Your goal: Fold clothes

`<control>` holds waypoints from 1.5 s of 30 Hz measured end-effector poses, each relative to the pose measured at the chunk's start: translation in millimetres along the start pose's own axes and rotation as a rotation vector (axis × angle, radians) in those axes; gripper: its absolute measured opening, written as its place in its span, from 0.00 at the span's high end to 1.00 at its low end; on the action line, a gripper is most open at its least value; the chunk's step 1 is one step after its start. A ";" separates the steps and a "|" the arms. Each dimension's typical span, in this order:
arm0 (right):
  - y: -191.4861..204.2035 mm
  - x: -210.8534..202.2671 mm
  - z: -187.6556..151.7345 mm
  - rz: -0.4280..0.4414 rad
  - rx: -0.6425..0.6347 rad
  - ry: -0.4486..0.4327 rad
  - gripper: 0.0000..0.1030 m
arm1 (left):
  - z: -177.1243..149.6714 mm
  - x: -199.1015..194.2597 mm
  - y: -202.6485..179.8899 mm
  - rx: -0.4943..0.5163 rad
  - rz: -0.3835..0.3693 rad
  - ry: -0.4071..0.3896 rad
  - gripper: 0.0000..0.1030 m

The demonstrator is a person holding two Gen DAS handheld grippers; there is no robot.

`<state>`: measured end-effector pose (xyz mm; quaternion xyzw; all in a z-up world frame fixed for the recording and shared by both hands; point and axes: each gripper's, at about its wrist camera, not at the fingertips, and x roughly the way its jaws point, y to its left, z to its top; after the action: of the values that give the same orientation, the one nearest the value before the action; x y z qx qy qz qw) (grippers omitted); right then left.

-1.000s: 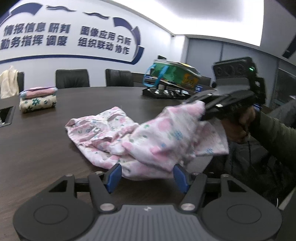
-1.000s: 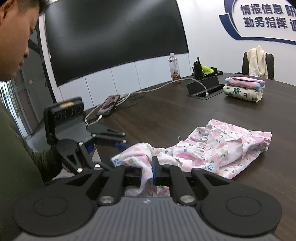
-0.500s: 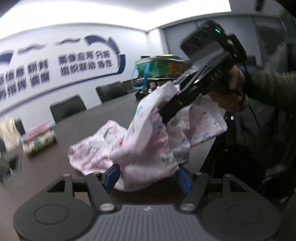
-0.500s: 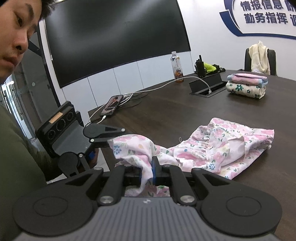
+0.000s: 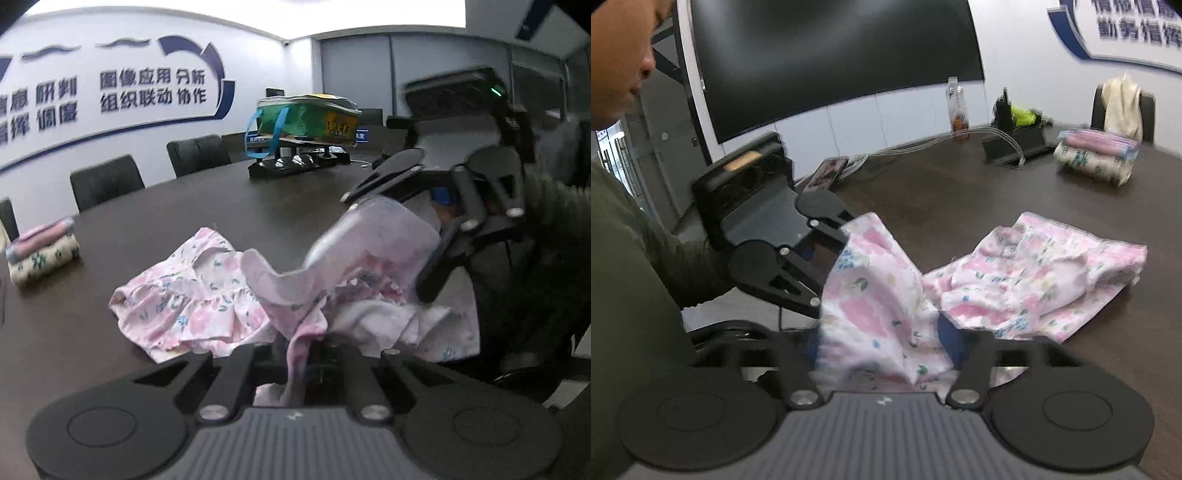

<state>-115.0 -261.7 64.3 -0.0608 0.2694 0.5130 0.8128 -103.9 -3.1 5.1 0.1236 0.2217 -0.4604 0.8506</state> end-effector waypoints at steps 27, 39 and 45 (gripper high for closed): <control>85.6 21.0 -59.0 -0.189 -0.578 0.038 0.15 | -1.9 -22.0 57.2 -0.447 -0.110 0.009 0.95; 98.2 34.9 -78.9 -0.335 -0.593 -0.078 0.13 | -9.0 -10.2 67.0 -0.549 -0.198 0.045 0.95; 58.5 28.2 -37.2 -0.096 -0.370 -0.121 0.86 | -7.5 -21.1 61.9 -0.531 -0.254 0.032 0.94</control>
<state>-170.4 -225.8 29.0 -0.1908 0.1182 0.5171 0.8260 -64.1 49.2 9.3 -0.1247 0.3616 -0.4870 0.7852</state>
